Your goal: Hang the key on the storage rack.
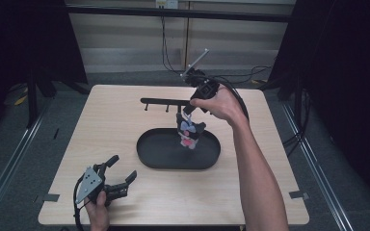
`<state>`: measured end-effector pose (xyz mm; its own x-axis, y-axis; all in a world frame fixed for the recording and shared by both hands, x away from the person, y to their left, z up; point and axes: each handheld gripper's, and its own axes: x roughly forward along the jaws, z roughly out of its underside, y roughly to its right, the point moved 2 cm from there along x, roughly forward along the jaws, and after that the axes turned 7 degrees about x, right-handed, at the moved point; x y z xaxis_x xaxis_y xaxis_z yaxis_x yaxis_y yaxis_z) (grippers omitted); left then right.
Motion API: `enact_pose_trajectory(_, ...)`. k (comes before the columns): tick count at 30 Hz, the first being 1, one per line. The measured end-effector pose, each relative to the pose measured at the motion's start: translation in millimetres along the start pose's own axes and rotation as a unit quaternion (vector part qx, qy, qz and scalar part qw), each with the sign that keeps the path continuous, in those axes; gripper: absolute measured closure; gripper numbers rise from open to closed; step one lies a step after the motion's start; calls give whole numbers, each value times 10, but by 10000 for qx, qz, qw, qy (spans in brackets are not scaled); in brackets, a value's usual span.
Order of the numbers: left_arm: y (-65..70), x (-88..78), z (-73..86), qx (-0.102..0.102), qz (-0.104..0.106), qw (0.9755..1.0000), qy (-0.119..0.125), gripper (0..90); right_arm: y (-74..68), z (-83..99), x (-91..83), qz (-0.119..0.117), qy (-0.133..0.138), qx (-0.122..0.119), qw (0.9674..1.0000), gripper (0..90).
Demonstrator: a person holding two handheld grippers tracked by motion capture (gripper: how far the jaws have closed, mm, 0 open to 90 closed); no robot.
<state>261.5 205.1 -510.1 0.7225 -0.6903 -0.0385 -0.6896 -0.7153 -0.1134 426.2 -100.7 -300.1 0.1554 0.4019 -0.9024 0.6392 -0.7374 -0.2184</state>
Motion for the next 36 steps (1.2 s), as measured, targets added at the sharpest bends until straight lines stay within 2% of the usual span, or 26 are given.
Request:
enact_pose_trajectory(4,-1,0,0,-2,5,10000,0,154,5,-6,-17,-9,86,-76,9999,875)
enact_pose_trajectory(5,4,0,0,-23,-19,10000,5,154,18,-13,-15,50,46,-68,10000,875)
enact_pose_trajectory(7,0,0,0,-4,10,10000,-8,154,40,-16,-11,49,15,25,10000,875)
enact_pose_trajectory(18,6,2,-1,-11,-15,10000,16,154,144,-24,47,-73,-36,118,9999,874)
enact_pose_trajectory(22,8,1,-1,-32,-18,10000,13,154,170,-17,68,11,-89,168,9998,874)
enact_pose_trajectory(24,9,2,-1,-34,-21,10000,20,154,189,-10,64,-30,-58,242,9997,873)
enact_pose_trajectory(30,10,1,-1,-29,-27,10000,18,155,212,-12,52,12,-2,236,9997,863)
enact_pose_trajectory(32,12,0,0,-41,-34,10000,11,155,234,-18,41,10,35,359,9994,874)
enact_pose_trajectory(36,7,0,-1,-36,-9,10000,-12,154,239,-28,24,51,-45,358,9993,900)
